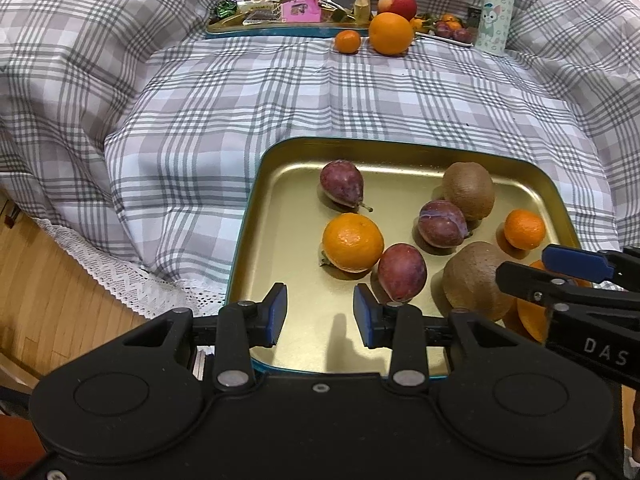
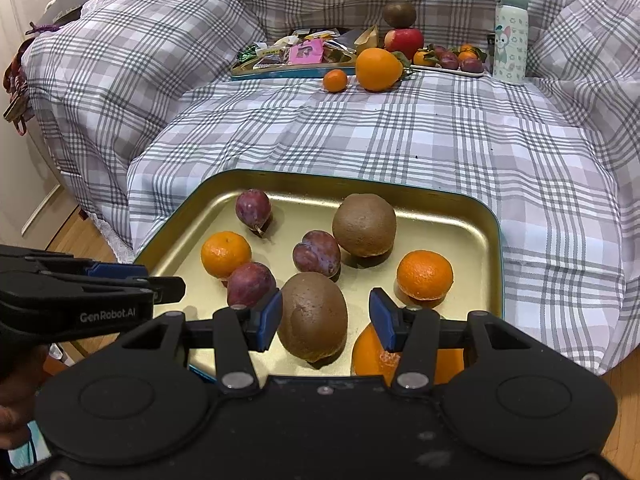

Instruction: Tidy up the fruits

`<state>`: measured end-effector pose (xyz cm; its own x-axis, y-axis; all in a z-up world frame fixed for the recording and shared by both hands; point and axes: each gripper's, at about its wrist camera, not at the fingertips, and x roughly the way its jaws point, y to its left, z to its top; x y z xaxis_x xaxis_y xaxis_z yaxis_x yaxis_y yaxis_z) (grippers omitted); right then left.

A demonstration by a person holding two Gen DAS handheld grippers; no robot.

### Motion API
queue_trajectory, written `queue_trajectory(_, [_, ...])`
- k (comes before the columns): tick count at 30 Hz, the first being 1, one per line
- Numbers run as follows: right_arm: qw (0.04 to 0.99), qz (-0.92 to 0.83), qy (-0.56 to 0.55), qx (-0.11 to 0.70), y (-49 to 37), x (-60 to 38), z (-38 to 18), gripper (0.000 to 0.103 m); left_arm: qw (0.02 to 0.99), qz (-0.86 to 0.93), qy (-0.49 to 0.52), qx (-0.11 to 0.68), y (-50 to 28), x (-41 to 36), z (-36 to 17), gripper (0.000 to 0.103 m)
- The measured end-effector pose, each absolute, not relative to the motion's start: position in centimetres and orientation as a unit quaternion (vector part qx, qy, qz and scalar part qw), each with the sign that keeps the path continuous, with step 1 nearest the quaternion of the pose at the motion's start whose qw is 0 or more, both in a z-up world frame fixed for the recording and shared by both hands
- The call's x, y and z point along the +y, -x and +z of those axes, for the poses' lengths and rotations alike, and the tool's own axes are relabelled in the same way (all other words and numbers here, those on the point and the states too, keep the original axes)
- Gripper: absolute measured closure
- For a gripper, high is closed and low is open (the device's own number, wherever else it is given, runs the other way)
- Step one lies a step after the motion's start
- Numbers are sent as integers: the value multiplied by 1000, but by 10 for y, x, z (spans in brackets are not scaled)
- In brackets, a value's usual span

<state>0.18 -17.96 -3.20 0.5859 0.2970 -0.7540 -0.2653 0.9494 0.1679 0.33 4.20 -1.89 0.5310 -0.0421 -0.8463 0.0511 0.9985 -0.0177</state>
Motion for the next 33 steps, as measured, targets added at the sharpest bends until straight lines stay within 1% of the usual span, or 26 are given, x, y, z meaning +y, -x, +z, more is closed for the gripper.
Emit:
queue_trajectory(15, [905, 115, -45, 406, 10, -194, -21, 52, 881, -19, -17, 472, 4, 33, -12, 58])
queue_trajectory(33, [906, 76, -80, 410, 11, -207, -26, 52, 881, 0, -35, 471, 9, 26, -9, 58])
